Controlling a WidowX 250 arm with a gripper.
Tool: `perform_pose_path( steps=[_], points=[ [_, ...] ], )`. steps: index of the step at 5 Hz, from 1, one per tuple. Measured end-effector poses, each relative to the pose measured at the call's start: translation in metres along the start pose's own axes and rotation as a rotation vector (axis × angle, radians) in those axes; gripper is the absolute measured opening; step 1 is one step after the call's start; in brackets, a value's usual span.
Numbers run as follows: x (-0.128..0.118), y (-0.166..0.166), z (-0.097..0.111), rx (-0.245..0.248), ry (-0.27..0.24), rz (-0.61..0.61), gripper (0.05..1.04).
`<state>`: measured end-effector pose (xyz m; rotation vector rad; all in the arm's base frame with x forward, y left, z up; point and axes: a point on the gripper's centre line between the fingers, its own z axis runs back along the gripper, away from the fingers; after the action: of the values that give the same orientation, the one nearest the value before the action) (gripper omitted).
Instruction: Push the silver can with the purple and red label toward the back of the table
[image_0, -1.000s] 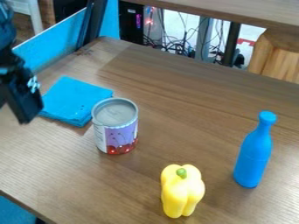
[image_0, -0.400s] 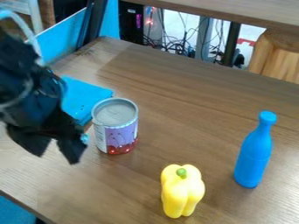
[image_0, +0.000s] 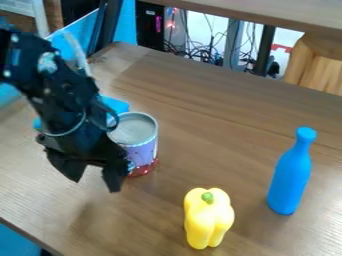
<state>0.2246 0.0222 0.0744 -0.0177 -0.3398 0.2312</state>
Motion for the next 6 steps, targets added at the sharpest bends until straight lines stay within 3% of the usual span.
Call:
perform_pose_path(
  steps=[5,6],
  points=[
    [0.111,-0.009,-0.037,0.069,-0.045,0.009,1.0],
    [0.128,-0.011,-0.049,0.077,-0.031,0.02,1.0]
  ],
)
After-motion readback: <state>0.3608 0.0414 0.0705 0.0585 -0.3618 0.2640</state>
